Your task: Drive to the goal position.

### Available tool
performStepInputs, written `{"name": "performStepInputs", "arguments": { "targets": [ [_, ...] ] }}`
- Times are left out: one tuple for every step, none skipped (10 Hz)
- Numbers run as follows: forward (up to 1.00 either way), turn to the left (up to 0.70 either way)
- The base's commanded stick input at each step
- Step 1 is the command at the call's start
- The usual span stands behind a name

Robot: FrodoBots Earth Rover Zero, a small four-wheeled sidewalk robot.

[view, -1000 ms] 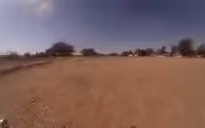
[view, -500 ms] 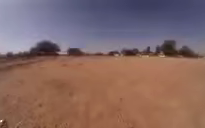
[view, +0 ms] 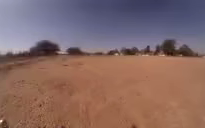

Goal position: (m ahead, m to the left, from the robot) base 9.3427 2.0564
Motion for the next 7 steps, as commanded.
{"name": "performStepInputs", "arguments": {
  "targets": [
    [1.00,0.00],
    [0.63,0.00],
    [0.01,0.00],
    [0.00,0.00],
    [0.58,0.00],
    [1.00,0.00],
    [1.00,0.00]
  ]
}}
